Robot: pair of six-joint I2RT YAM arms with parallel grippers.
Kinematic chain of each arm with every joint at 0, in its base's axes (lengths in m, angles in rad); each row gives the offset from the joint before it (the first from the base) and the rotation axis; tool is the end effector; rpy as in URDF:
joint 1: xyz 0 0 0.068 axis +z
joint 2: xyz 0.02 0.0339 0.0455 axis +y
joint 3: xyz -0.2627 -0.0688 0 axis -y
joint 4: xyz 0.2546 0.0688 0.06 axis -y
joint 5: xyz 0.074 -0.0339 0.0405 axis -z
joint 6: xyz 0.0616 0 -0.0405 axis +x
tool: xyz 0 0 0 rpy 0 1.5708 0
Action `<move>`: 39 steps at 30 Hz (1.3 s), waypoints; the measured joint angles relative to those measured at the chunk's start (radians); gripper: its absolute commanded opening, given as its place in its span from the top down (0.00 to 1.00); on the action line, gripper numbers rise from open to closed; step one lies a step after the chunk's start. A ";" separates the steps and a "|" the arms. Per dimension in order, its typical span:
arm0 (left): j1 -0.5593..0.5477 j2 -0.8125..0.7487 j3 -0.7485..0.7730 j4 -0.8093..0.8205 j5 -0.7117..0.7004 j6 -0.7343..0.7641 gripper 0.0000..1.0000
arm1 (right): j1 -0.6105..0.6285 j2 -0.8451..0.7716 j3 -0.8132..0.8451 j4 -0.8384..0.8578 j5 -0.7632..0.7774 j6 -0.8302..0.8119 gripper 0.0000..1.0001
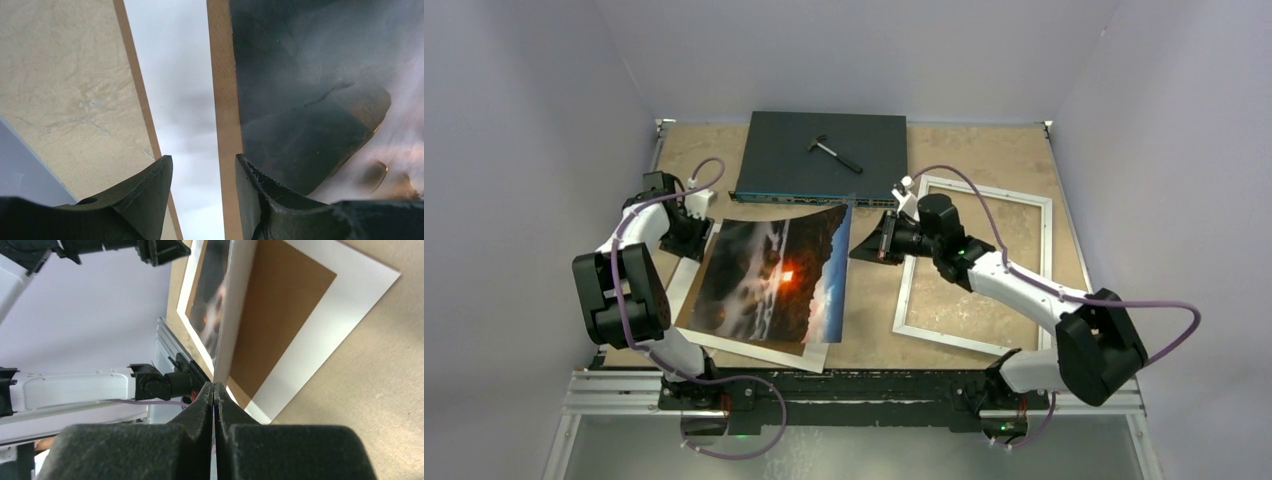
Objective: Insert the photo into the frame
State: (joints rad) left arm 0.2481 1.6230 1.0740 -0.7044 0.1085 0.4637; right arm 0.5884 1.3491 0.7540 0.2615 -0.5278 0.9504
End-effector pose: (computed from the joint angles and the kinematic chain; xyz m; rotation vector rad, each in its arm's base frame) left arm 0.3161 0.0732 0.1657 0.3262 2.7878 0.0137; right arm 0.2547 0.2073 0.2351 -0.0196 2.1757 1.4728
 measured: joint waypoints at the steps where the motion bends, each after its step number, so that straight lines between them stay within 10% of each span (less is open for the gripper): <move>1: 0.000 0.000 -0.005 0.001 0.000 0.000 0.52 | 0.000 -0.010 0.017 -0.019 0.013 -0.012 1.00; 36: -0.077 0.020 -0.109 0.067 -0.039 -0.001 0.55 | -0.378 -0.083 -0.129 -0.344 0.217 -0.316 1.00; 39: -0.077 0.020 -0.109 0.067 -0.039 -0.001 0.55 | -0.388 -0.079 -0.146 -0.343 0.251 -0.331 0.85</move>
State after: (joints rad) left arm 0.1715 1.6432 0.9649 -0.6376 0.0696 0.4629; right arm 0.2008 1.2705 0.6079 -0.0818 -0.2768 0.6193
